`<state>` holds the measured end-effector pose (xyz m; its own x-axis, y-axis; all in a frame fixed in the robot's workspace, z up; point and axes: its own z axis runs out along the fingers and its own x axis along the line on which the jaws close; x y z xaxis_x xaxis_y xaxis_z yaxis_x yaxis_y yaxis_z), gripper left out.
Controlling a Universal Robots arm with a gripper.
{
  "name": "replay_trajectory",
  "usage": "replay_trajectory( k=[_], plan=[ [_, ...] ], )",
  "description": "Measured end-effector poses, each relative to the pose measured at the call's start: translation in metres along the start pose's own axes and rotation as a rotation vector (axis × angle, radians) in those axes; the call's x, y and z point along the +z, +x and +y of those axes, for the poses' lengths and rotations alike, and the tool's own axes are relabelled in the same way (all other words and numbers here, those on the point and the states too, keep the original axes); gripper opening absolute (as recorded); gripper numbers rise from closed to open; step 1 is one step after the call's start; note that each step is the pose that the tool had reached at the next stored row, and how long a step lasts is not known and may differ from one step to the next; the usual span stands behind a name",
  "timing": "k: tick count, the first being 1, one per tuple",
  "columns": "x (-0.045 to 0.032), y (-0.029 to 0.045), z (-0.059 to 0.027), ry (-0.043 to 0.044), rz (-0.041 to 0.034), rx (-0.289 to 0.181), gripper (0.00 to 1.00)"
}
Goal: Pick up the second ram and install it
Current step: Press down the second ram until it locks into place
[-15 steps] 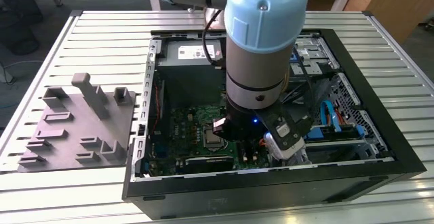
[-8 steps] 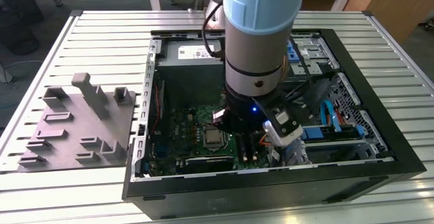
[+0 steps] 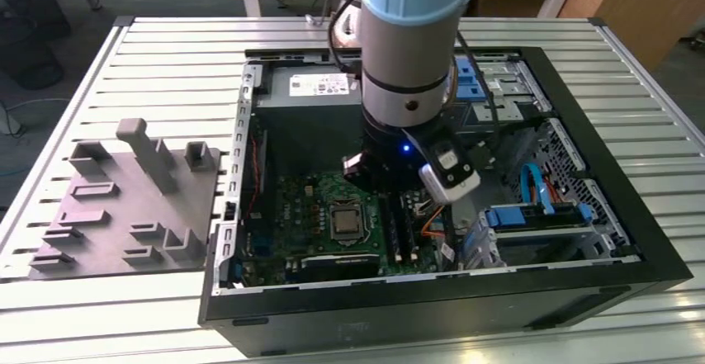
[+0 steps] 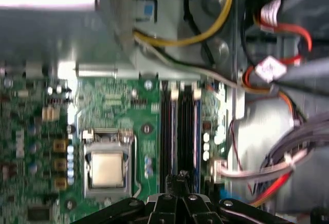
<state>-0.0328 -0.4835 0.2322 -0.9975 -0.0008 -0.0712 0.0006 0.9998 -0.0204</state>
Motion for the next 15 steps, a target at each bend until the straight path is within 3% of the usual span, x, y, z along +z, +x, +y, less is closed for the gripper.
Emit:
replay_trajectory(
  k=[2,4,11,15],
  plan=[
    [-0.0002,-0.0002,0.0076,0.0035,0.0,0.0,0.1],
    [-0.0036,-0.0005,0.0089,0.0066,0.0001,0.0,0.1],
    [-0.0341,-0.0026,0.0083,0.0067,0.0001,-0.001,0.1],
    [-0.0349,-0.0027,0.0084,0.0062,-0.0001,0.0,0.1]
  ],
)
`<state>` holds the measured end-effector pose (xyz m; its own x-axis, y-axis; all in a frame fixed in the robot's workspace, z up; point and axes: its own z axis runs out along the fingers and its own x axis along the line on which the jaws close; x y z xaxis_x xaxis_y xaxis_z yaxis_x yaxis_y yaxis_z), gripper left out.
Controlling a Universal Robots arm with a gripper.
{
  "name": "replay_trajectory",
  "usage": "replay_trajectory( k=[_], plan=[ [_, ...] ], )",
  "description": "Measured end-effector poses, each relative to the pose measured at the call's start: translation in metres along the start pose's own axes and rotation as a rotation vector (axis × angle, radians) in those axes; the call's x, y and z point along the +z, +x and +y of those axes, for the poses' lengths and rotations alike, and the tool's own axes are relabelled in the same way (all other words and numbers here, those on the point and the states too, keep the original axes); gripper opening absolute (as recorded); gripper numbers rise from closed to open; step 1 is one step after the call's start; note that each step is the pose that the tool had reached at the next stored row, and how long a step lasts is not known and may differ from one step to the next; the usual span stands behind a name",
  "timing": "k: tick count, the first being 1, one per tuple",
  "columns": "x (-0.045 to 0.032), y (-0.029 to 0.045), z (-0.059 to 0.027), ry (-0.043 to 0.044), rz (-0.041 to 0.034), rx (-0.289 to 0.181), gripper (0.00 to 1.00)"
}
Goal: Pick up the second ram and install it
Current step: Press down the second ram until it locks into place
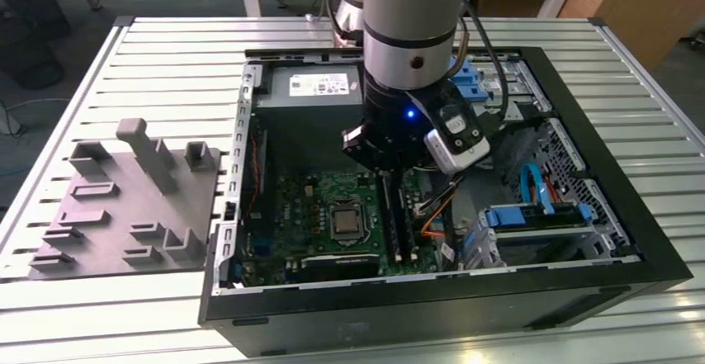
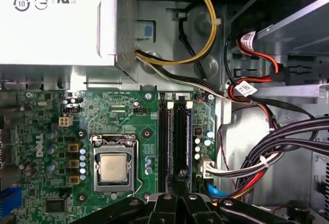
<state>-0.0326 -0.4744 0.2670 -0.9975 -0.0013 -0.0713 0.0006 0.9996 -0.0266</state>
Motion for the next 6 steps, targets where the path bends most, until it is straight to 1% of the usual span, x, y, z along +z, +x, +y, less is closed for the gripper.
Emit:
replay_trajectory(
  k=[6],
  plan=[
    [-0.0003,0.0,0.0,0.0002,0.0001,0.0,0.1]
  ],
)
